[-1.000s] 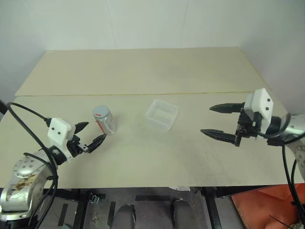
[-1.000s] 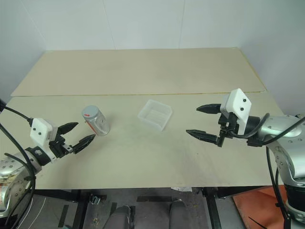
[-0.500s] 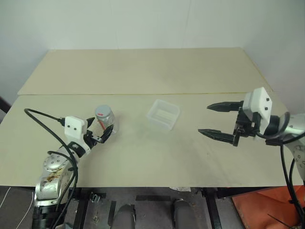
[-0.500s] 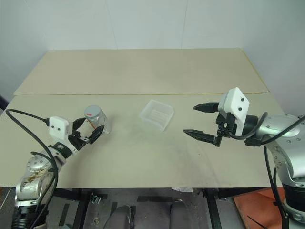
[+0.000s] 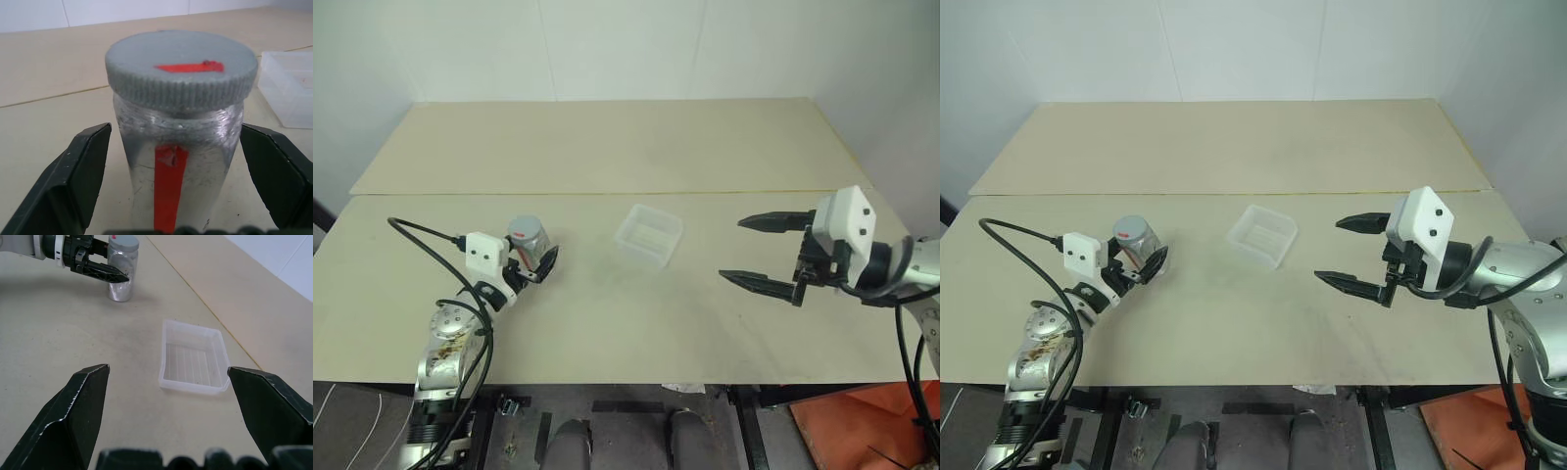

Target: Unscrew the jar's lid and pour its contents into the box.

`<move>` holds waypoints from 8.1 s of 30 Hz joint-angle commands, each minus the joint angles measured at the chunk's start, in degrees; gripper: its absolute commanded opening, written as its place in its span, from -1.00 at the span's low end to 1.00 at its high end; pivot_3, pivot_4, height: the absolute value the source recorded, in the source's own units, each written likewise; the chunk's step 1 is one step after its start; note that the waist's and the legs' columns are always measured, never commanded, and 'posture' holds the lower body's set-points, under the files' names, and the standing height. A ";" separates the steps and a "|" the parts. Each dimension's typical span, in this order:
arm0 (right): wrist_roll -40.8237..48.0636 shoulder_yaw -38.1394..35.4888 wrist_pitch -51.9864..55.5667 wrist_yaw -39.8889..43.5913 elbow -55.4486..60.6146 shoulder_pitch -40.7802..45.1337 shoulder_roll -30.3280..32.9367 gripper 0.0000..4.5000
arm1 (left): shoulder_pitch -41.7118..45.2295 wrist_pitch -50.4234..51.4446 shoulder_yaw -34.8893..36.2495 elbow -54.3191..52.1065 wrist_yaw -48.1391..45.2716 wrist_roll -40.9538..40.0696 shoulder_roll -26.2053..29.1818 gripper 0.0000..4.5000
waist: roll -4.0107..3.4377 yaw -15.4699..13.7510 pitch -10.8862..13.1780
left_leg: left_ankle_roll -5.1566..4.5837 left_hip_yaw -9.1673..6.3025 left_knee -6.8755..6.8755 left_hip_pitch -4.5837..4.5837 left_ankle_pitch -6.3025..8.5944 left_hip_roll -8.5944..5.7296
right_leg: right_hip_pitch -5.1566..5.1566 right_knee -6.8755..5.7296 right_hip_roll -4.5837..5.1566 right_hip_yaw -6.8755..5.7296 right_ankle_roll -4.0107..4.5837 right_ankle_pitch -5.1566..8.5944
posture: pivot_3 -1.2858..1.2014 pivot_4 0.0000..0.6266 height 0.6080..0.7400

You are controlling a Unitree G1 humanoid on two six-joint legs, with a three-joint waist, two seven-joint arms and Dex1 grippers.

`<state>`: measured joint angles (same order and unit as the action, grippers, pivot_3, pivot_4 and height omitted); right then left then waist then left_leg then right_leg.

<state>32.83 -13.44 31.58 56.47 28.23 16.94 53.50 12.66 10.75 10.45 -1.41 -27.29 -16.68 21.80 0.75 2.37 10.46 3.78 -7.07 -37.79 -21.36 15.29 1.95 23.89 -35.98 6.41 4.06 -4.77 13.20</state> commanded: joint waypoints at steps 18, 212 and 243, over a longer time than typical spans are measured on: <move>6.15 0.75 2.94 -4.50 2.63 6.90 -2.78 1.00 | 12.45 10.32 -4.56 -2.44 -20.21 -9.25 10.33 -0.14 | 0.01 0.41 0.00 | 0.00 -0.01 0.00 0.00 0.00 0.01 | 0.02 -0.04 -0.02 0.00 -0.01 0.00 | 0.03 -0.52 1.00; -5.31 20.71 12.23 -18.32 -13.64 36.46 -30.66 0.98 | 38.20 6.62 -12.45 17.74 -56.08 -9.47 7.75 -0.14 | -0.08 3.22 0.05 | 0.16 -0.27 0.00 -0.24 -0.10 -0.01 | 0.31 -0.56 -0.06 -0.10 0.02 0.03 | 0.03 -0.52 1.00; 1.57 10.99 15.81 -17.77 -5.78 29.53 -20.69 0.98 | 37.77 8.34 -11.68 19.31 -54.44 -9.50 8.07 -0.14 | -0.08 3.14 0.05 | 0.15 -0.25 0.01 -0.27 -0.09 -0.01 | 0.30 -0.51 -0.06 -0.10 0.02 0.03 | 0.03 -0.52 1.00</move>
<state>31.50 -0.12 46.76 38.14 18.02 45.72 32.77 49.68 19.32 -2.05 18.27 -82.40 -25.51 30.42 0.67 5.51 10.51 3.92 -7.32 -37.78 -21.63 15.20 1.94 24.19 -36.48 6.35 3.96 -4.75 13.23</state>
